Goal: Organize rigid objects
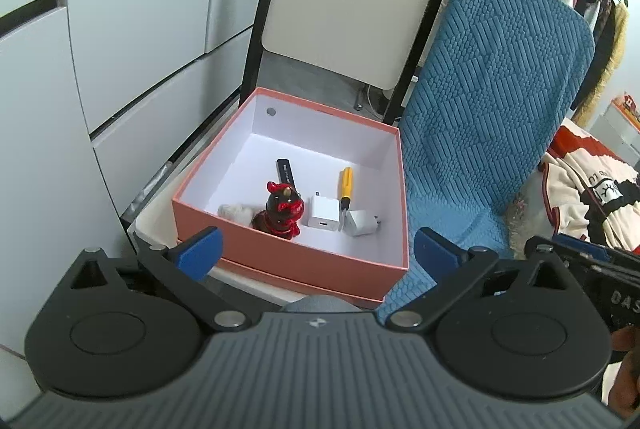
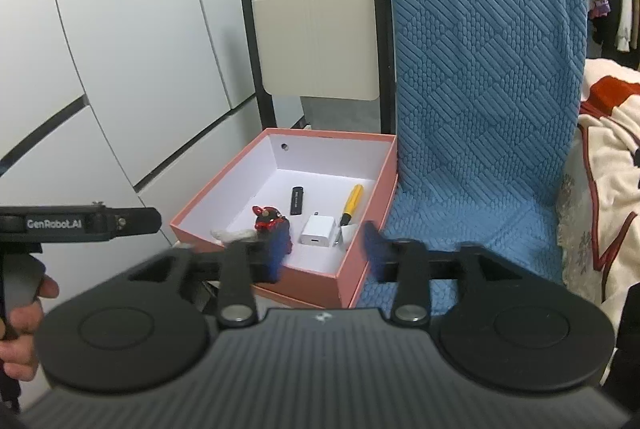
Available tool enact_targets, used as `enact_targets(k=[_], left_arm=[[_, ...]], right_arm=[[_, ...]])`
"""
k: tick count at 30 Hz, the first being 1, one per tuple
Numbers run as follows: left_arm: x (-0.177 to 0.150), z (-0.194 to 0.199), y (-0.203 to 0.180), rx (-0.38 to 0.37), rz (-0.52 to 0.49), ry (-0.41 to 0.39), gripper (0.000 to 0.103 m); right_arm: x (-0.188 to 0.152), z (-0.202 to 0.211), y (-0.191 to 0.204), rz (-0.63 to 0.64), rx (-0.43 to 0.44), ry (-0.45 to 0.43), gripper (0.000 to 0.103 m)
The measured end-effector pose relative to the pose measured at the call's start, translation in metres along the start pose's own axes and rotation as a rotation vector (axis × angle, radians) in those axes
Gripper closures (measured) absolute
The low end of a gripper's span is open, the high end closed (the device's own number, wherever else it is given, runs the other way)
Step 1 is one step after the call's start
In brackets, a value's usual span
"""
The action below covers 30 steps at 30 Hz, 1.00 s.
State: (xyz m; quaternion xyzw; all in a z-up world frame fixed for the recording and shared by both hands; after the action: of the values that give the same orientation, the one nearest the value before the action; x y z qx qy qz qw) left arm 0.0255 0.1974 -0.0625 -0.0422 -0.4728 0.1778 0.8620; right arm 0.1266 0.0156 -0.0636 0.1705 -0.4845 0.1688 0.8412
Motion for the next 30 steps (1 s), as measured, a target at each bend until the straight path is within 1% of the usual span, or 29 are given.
enact_targets(k=[1,3,6,10,13,16,17,23,30], left_arm=[[-0.001,0.000,0.000,0.005,-0.001,-0.002,0.000],[-0.003,0.002,-0.002,0.013,-0.001,-0.003,0.000],[-0.005,0.003,-0.005,0.011,0.001,-0.002,0.000],[-0.009,0.004,-0.010,0.004,0.004,0.005,0.000],[-0.011,0.004,-0.014,0.002,-0.012,0.012,0.000],[-0.011,0.005,-0.016,0.003,-0.025,0.011,0.000],[-0.011,0.005,-0.017,0.003,-0.027,0.010,0.000],[-0.009,0.009,-0.016,0.020,-0.028,-0.006,0.000],[-0.012,0.015,-0.015,0.029,-0.033,-0.013,0.000]], right_arm=[[-0.001,0.000,-0.002,-0.005,0.001,0.002,0.015],[-0.004,0.000,-0.004,-0.004,0.003,0.009,0.010],[-0.008,0.001,-0.007,-0.001,0.015,0.021,0.010],[-0.011,0.003,-0.011,0.002,0.001,0.024,0.010],[-0.013,0.004,-0.013,-0.010,0.000,0.026,0.009],[-0.014,0.004,-0.014,-0.024,-0.001,0.018,0.002],[-0.014,0.005,-0.013,-0.027,0.004,0.016,0.001],[-0.012,0.007,-0.008,-0.019,0.014,0.005,0.000],[-0.014,0.007,-0.006,-0.014,0.025,0.016,0.000]])
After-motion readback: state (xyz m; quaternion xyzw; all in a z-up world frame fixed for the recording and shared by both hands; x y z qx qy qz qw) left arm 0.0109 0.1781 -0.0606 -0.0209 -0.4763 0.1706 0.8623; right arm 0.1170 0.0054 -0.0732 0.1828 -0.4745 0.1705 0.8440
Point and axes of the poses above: each gripper's, at about its wrist camera, not at the fingertips, and z roughly against the way its jaws point, y to its left, x to its top, the point moved 8 cm from there along -z, roughly the way its jaws point, and after that the axes turned 2 degrees about -y, right-handed, at the moved point
